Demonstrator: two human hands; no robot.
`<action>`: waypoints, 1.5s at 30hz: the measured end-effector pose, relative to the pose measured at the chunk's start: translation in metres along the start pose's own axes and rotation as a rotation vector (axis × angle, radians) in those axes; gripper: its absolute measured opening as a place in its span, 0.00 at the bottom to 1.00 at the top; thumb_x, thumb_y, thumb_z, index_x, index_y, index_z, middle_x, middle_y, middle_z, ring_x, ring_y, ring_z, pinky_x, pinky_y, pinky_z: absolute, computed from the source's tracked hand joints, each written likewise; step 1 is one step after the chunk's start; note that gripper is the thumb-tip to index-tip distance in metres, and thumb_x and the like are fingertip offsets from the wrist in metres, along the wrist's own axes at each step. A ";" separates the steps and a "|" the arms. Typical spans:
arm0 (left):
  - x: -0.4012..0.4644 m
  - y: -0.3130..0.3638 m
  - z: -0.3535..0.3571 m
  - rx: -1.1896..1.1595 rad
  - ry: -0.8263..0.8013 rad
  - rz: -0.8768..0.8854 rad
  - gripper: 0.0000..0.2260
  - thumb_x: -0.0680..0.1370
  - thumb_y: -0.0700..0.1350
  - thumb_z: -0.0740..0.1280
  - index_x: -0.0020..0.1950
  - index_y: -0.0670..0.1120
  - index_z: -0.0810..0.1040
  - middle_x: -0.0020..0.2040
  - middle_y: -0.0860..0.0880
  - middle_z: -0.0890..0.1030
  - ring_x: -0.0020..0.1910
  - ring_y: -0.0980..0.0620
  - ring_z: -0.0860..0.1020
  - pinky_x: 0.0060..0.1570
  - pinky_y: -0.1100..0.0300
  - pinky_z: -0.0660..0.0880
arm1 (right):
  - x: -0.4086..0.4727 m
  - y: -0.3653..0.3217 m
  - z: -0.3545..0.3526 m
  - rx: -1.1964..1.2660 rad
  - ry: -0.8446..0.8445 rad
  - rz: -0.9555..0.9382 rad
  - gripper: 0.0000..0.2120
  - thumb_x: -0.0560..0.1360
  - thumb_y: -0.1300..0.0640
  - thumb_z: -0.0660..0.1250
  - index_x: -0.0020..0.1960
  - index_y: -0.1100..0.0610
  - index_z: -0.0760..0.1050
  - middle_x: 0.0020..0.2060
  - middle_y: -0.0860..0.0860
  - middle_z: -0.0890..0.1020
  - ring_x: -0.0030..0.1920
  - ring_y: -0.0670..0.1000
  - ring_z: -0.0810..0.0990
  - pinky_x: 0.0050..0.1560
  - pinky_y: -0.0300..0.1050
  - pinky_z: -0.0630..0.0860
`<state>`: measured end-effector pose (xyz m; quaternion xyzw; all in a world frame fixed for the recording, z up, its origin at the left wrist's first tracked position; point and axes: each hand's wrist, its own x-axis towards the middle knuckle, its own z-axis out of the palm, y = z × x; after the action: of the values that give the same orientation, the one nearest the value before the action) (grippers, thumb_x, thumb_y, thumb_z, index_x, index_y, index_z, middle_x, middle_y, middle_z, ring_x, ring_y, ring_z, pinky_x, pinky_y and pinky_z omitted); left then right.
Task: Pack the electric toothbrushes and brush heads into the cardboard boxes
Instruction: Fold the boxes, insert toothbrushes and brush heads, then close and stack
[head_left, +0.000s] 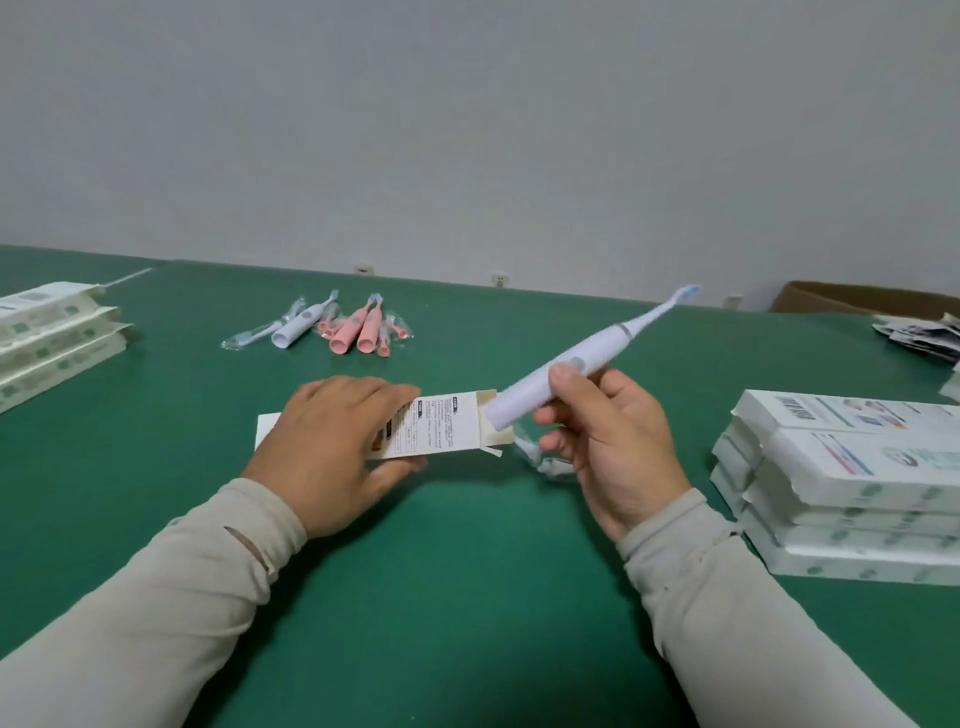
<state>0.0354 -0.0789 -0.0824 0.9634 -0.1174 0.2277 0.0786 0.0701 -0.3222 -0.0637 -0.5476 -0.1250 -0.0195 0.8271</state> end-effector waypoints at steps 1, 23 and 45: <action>-0.001 -0.002 0.000 -0.002 -0.006 -0.003 0.27 0.73 0.61 0.70 0.69 0.54 0.73 0.60 0.54 0.78 0.58 0.48 0.75 0.61 0.50 0.67 | -0.002 0.001 0.004 -0.006 0.010 -0.017 0.02 0.76 0.62 0.71 0.47 0.59 0.79 0.34 0.52 0.83 0.32 0.47 0.80 0.28 0.37 0.76; -0.003 -0.007 0.005 -0.087 0.083 -0.048 0.28 0.72 0.61 0.73 0.69 0.54 0.73 0.60 0.54 0.78 0.57 0.47 0.75 0.56 0.51 0.67 | 0.005 0.016 -0.001 -0.225 0.062 0.203 0.09 0.78 0.54 0.70 0.50 0.60 0.76 0.35 0.50 0.80 0.27 0.47 0.74 0.25 0.40 0.72; -0.002 -0.012 0.004 -0.101 0.068 -0.073 0.30 0.72 0.64 0.70 0.71 0.55 0.70 0.62 0.56 0.77 0.59 0.50 0.73 0.60 0.51 0.67 | 0.000 0.026 0.000 -0.735 -0.094 -0.241 0.08 0.77 0.64 0.70 0.47 0.51 0.82 0.38 0.47 0.82 0.35 0.45 0.73 0.40 0.35 0.72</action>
<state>0.0382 -0.0676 -0.0877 0.9536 -0.0906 0.2509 0.1393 0.0742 -0.3117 -0.0876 -0.7892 -0.2109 -0.1351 0.5608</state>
